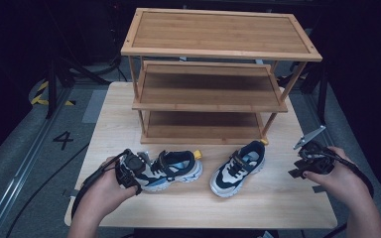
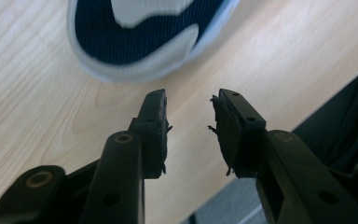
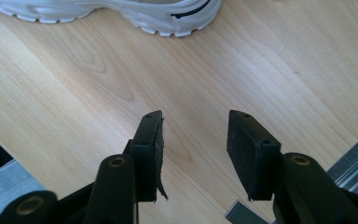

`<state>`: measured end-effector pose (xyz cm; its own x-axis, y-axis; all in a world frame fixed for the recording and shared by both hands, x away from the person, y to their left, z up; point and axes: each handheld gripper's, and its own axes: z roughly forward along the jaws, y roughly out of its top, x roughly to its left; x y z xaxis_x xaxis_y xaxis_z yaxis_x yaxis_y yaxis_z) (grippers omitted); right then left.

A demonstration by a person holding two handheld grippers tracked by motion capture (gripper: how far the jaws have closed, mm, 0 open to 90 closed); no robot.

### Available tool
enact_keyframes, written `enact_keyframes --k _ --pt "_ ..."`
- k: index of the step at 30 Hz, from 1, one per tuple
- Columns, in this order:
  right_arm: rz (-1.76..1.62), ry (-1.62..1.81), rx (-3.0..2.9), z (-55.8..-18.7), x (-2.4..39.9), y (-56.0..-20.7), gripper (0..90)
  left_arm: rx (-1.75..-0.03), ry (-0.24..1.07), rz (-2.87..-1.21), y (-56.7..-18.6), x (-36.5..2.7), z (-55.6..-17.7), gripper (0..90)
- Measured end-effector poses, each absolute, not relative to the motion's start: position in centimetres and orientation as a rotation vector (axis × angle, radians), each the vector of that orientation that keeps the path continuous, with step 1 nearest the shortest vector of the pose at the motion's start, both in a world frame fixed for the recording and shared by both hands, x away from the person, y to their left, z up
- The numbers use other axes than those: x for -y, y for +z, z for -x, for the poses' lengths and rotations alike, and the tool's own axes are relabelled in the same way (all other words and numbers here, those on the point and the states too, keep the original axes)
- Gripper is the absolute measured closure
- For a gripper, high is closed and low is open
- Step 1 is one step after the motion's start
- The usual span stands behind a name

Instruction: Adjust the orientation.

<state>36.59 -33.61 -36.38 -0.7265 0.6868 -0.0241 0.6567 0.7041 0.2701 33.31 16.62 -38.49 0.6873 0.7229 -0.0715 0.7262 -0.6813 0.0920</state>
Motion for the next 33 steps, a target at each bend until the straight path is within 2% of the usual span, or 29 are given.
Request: enact_keyframes --k 4,9,11,18,23,28,33 --pt "-1.086 0.331 -2.808 -36.8 33.2 -37.0 56.6 -1.21 -0.117 -2.796 -39.8 -16.2 -33.9 72.1" --pt "-1.085 0.305 -2.819 -37.0 33.0 -37.5 57.1 -1.216 -0.122 -2.774 -40.3 -16.0 -34.6 80.7" --pt "-1.088 0.305 -2.819 -37.0 33.0 -37.5 57.5 -1.26 -0.215 -2.732 -40.7 -16.1 -34.9 81.8" --pt "-1.105 0.3 -2.812 -36.6 33.3 -37.6 57.8 -1.219 -0.278 -2.776 -41.4 -15.2 -35.2 84.9" --pt "-1.112 0.307 -2.799 -36.4 33.6 -37.5 57.7 -1.265 -0.238 -2.774 -41.9 -14.9 -35.7 85.0" --pt "-1.123 0.316 -2.788 -36.2 33.8 -37.5 57.4 -1.328 -0.119 -2.745 -41.9 -15.5 -36.4 81.3" --pt "-1.144 0.305 -2.783 -36.0 34.2 -37.9 57.2 -1.347 -0.092 -2.741 -41.9 -15.7 -37.3 81.4"
